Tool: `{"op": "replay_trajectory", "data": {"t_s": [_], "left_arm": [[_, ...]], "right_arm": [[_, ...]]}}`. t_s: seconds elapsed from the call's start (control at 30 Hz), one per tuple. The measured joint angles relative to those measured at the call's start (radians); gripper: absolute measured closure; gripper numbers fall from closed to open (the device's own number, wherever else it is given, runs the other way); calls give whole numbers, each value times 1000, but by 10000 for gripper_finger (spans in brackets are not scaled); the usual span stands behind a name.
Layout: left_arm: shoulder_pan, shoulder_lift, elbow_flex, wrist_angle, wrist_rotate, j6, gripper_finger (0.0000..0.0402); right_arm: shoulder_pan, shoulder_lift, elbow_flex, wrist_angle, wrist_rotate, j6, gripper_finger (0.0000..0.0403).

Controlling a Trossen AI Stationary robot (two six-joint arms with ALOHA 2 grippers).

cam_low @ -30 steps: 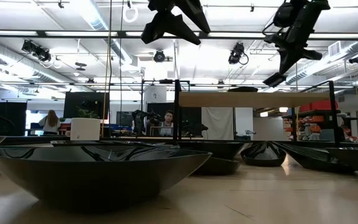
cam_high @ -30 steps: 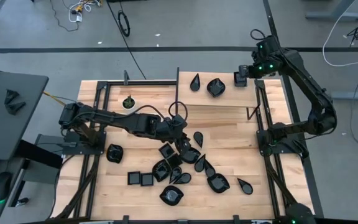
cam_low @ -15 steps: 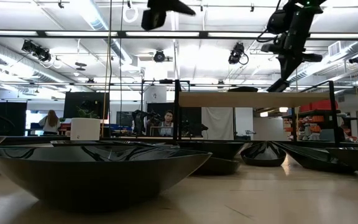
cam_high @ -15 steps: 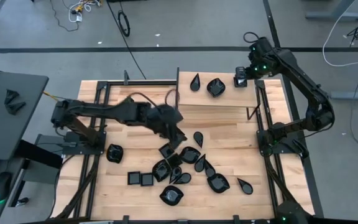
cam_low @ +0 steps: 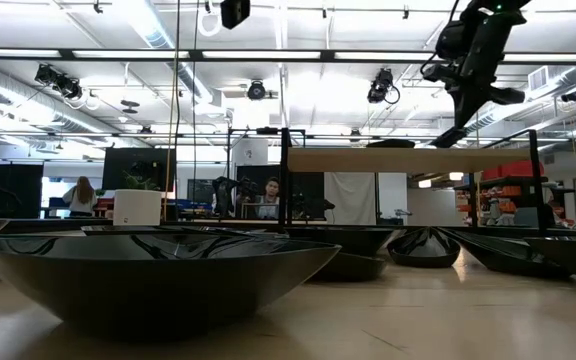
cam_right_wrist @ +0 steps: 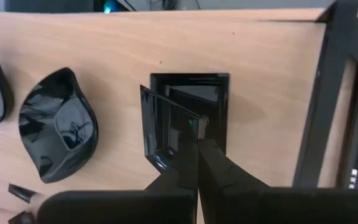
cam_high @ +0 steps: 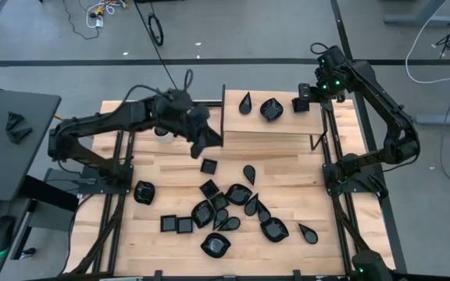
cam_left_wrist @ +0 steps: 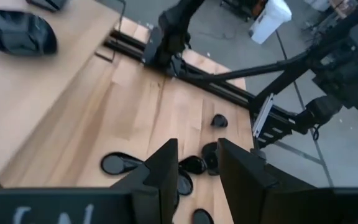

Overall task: Pick & Place Mini shaped plates
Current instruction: Stack the square plate on top of the square plate on the shelf

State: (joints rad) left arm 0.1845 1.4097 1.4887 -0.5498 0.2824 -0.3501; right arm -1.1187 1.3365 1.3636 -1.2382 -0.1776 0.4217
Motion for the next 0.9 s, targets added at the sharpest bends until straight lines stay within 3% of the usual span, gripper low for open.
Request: {"op": "replay_trajectory", "data": {"t_s": [0.47,0.9], "left_arm": [[108,-33,0,-44,182,132,285],[128,-32,0,-5,139,178,285]], "right_arm": [[0,46,0,4,-14,58,397],[0,65,-1,2,14,52,376]]}}
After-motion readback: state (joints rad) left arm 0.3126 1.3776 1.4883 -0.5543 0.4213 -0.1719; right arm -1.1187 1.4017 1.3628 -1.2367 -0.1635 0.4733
